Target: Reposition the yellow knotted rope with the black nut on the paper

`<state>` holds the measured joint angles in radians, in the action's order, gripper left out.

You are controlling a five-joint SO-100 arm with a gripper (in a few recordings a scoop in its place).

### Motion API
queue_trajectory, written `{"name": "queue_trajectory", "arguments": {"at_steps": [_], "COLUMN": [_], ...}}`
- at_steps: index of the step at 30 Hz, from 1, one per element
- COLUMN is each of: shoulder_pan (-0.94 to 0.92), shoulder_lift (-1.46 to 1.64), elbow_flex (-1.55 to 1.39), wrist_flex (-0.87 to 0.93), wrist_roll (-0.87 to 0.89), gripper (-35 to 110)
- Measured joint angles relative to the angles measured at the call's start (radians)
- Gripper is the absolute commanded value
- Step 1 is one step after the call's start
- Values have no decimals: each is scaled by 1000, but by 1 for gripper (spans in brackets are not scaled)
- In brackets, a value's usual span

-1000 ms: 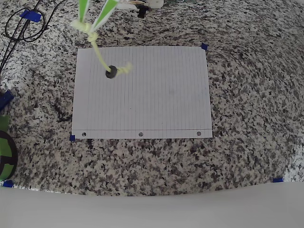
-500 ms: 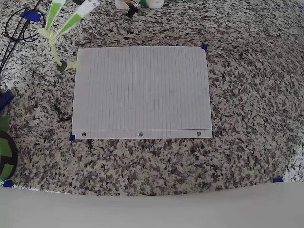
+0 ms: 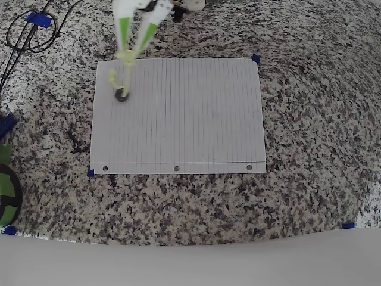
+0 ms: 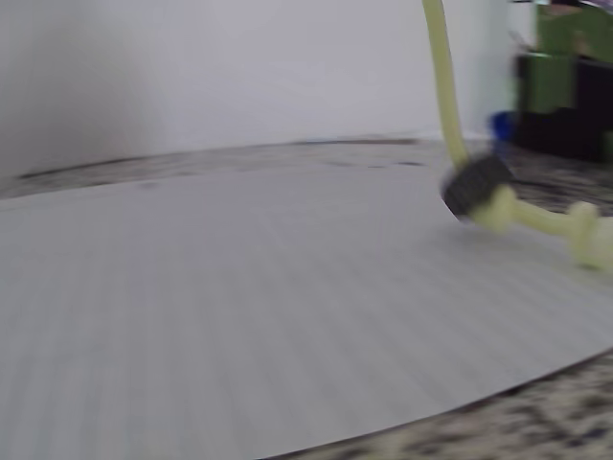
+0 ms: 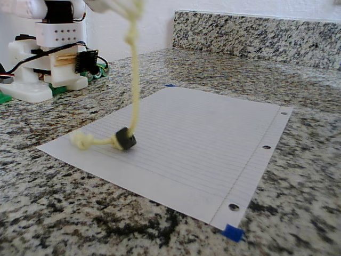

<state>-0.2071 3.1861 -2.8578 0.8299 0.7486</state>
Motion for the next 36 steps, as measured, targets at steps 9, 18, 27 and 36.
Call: {"name": "queue_trajectory", "arguments": {"at_steps": [9, 18, 27, 36], "shoulder_pan": [250, 383, 449, 476], "shoulder_lift": [97, 133, 166, 212], "elbow_flex": [-20, -38, -55, -71], "wrist_flex": [262, 341, 321, 212], "wrist_roll": [0, -46, -357, -834], "gripper": [0, 0, 46, 47]}}
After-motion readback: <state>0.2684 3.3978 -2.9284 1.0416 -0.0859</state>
